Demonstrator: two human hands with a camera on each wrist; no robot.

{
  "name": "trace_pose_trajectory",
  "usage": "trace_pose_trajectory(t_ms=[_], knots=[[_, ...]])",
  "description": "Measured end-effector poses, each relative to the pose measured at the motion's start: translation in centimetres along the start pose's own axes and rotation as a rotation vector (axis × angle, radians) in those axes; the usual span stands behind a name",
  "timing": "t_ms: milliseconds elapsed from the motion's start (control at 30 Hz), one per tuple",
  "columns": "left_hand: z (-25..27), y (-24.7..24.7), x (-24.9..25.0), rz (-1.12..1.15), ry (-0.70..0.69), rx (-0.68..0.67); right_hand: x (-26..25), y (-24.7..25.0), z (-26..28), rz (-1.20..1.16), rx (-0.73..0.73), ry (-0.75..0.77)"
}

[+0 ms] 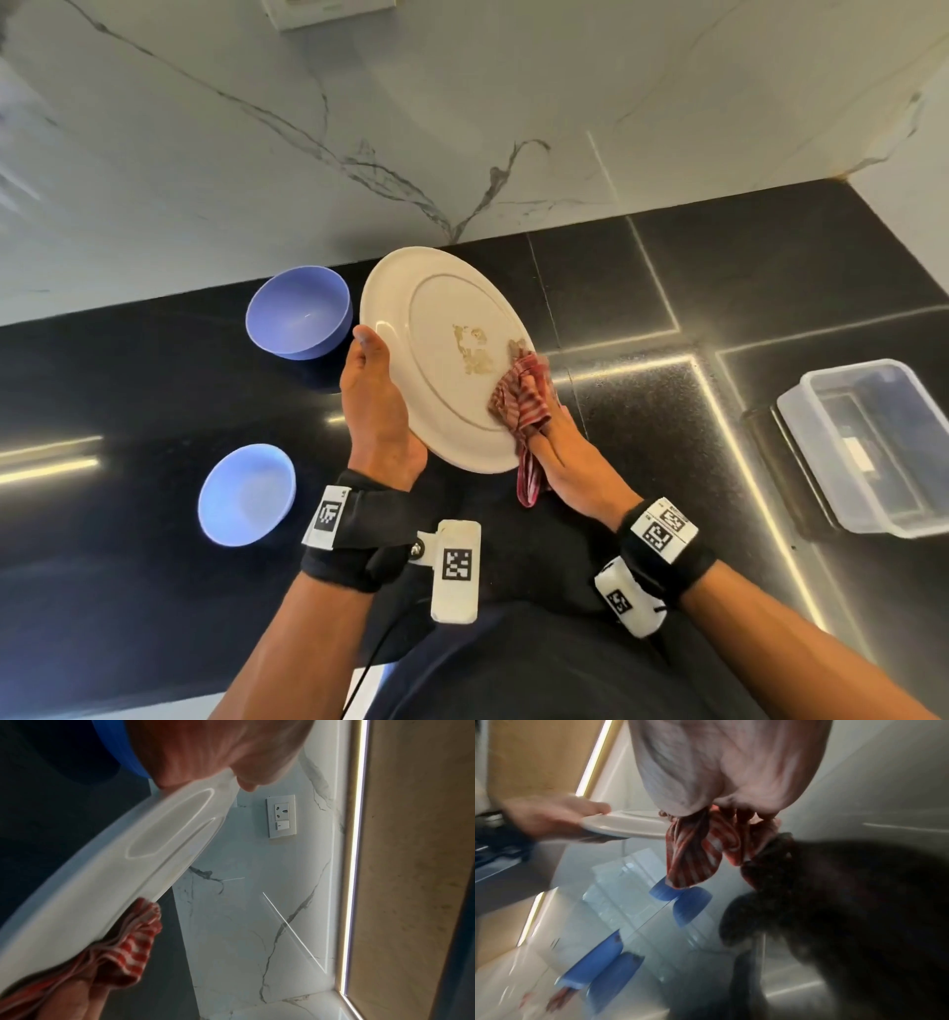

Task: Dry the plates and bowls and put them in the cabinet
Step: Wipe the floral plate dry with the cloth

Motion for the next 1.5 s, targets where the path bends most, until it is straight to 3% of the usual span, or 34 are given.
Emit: trace_pose_trajectory(t_ms=[200,400,533,667,833,1033,1133,1200,1267,1500], knots=[[-0.2,0.2,0.6,-0.079,-0.040,-0.021,2.6,1.0,-3.5,0.332,0.072,-0.005],[0.5,1.0,1.6,-0.160,-0.082,-0.054,1.8,1.2,-4.6,0.328,0.092,0.008],[0.8,2.2,2.7,-0.251,-0.104,-0.064,1.7,1.4,-5.5,0.165,0.162,-0.055],[1.6,3.2,4.3,-0.170,-0.110,-0.055,1.3,1.5,-5.3,0.048,0.219,-0.119],[3.7,3.7,6.0,-0.142,-0.208,-0.214,0.6,2.3,-4.1,0.122,0.334,-0.148],[5.7,4.8,7.0,-0.516,-0.475,-0.463,0.2,2.8,-2.6,0.319,0.325,-0.191],[6.2,5.7,7.6,-0.675,-0.540,-0.531,-2.0,2.9,-1.0,0.013,0.323,-0.102],[6.8,6.2,8.1,-0.735,-0.608,-0.593,-4.2,2.7,0.8,-0.401,0.213,-0.080],[7.4,6.4,8.7,-0.770,-0.687,-0.684,-6.5,2.6,2.6,-0.670,0.075,-0.066],[9.6,7.5,12.3,-0.902,-0.997,-0.959,-8.5,3.4,5.8,-0.913,-0.052,0.101]])
Point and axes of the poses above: each hand's wrist, its own z-axis away from the middle knuckle, its own y-axis out of the back of the hand, x = y × z, the point moved 2 cm from there along -z, towards the middle knuckle, and after that the axes turned 14 degrees about -y, right-handed, at the moved point
